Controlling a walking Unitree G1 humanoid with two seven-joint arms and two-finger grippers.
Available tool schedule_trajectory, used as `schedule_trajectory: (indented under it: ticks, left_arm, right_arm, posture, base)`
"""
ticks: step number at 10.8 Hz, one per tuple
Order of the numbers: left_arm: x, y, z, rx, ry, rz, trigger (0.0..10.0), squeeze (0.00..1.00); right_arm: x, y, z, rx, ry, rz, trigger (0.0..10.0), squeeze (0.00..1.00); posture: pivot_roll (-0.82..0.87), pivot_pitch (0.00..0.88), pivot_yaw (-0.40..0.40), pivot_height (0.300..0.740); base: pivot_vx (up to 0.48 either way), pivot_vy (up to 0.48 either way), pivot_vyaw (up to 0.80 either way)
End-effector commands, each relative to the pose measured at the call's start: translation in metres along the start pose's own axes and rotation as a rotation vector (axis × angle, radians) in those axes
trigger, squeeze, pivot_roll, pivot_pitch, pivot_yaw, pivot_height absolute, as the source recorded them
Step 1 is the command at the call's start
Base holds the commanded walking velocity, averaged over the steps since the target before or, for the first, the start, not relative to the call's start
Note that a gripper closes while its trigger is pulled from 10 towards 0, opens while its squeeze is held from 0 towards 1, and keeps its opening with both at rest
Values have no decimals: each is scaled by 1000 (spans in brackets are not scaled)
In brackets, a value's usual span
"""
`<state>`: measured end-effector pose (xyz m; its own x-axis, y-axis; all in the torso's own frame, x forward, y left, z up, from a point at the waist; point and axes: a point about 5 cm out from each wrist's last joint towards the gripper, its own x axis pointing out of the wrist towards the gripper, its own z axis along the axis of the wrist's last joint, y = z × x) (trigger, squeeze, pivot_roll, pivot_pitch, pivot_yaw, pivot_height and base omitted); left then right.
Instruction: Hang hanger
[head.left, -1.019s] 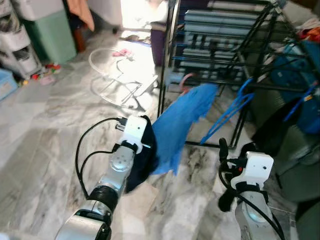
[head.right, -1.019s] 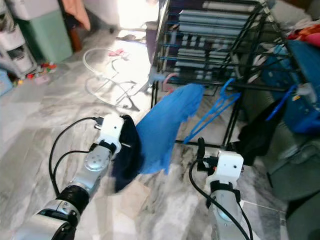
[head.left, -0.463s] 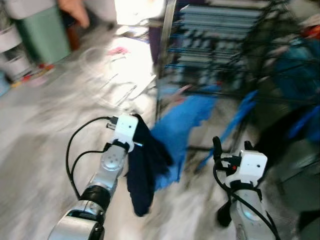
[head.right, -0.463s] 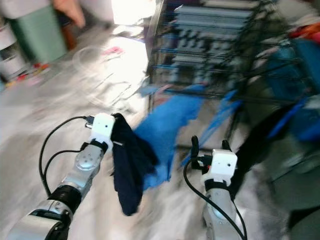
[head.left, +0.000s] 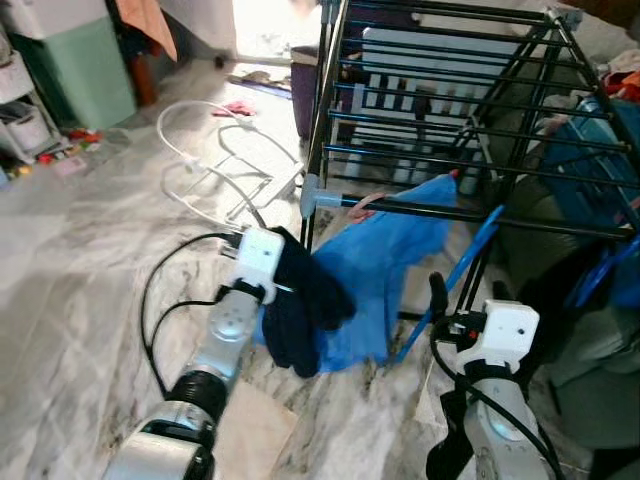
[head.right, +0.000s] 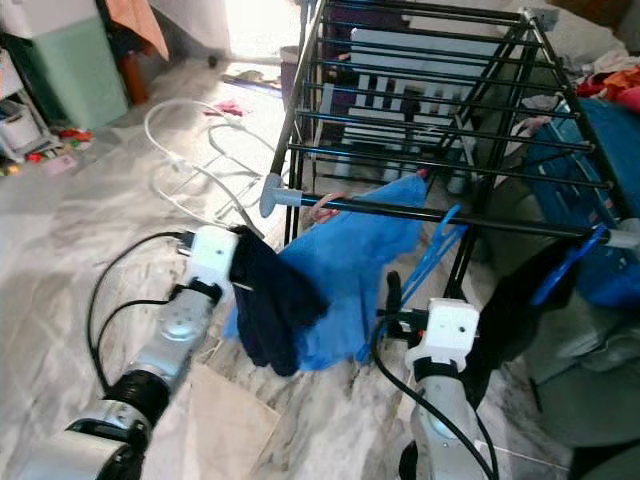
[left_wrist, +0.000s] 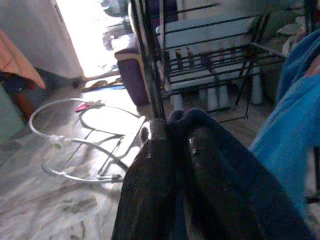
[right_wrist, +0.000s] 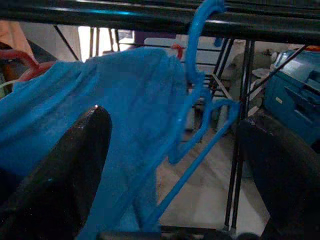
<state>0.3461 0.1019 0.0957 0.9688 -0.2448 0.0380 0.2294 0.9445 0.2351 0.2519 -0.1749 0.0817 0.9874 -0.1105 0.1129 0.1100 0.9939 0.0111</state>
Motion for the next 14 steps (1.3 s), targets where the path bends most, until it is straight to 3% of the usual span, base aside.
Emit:
schedule_trajectory:
  ticks: [1,5,7,8,10,12,14]
  left_arm:
    - [3,0,8,8,-35,5,10000,0]
    - [3,-1,8,11,-34,0,10000,0]
    - [2,-1,7,11,-34,2,10000,0]
    - [2,-1,6,14,-31,2,10000,0]
    - [1,-1,6,15,-28,-2,10000,0]
    - [2,-3,6,18,-22,-14,10000,0]
    - [3,-5,7,16,-22,-22,10000,0]
  right_arm:
    - [-1,-3,-2,-2,15,-11,10000,0]
    - [28,31,9,72,36,93,10000,0]
    - [36,50,6,190,124,118,10000,0]
    - [38,57,5,188,161,121,10000,0]
    - [38,54,7,169,194,68,10000,0]
    - [27,37,3,94,230,-12,10000,0]
    - [21,25,-2,95,258,-77,10000,0]
  posture:
    - [97,55,-43,740]
    - [94,57,-39,740]
    - [106,61,-43,740]
    - [106,61,-43,740]
    - [102,65,-41,740]
    - [91,64,-31,740]
    - [87,64,-27,740]
  base:
    - [0,0,0]
    - [0,0,0]
    - [0,0,0]
    - [0,0,0]
    - [0,0,0]
    - [0,0,0]
    - [0,0,0]
